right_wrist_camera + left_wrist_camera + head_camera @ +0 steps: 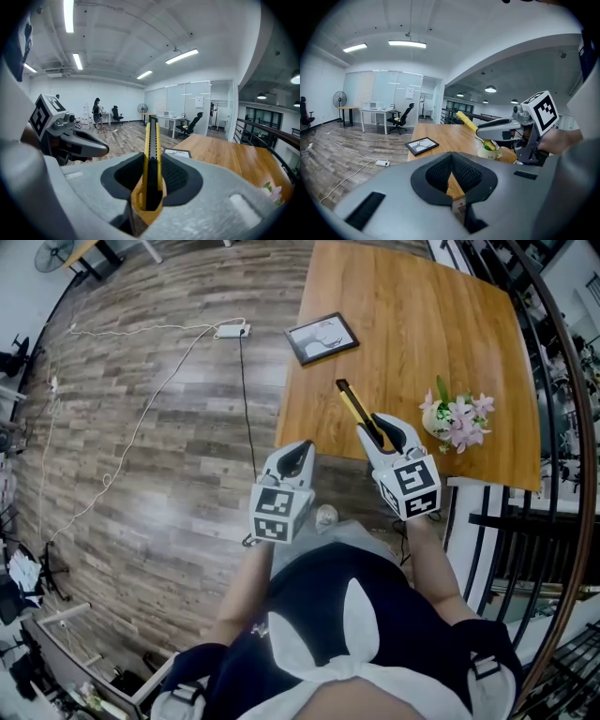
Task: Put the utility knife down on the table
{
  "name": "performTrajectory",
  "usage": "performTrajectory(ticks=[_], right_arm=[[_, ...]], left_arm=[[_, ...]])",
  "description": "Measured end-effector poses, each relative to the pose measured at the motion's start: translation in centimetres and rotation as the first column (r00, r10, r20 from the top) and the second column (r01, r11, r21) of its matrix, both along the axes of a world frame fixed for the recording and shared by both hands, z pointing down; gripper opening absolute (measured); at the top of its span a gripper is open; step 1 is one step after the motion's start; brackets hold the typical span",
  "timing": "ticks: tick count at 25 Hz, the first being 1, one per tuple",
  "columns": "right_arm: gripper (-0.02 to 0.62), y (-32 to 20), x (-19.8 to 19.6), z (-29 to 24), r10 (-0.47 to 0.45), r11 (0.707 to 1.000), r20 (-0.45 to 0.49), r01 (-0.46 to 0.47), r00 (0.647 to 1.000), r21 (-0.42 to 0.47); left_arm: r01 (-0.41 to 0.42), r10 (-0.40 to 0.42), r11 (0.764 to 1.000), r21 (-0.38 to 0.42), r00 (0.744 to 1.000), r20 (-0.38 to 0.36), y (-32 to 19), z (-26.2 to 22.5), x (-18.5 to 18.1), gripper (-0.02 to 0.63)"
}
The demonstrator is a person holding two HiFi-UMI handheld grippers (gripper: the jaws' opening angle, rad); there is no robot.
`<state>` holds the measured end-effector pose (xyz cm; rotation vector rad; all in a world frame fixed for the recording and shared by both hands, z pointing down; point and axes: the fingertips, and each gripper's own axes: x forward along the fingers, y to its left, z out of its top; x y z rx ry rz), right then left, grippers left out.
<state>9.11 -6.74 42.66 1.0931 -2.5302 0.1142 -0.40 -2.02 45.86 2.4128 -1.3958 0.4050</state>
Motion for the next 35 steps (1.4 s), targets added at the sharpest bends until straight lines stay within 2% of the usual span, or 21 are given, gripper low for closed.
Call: performTrajectory(ticks=[18, 35], right_arm=[[0.115, -5.9, -2.1, 1.7, 0.033, 0.999, -0.036, -0.035, 0.999, -0.032], [0.115, -7.3, -3.1, 3.8, 0.039, 0.996, -0.072, -0.044, 0.997, -0.071]], left_arm=[[-0.034, 0.033, 0.998, -0.054, 0.999, -0.024, -6.5, 2.0, -2.4, 0.017], [-0.057, 0.054, 0.994, -0.098, 0.998, -0.03, -8.2, 3.8, -3.4, 0.017]])
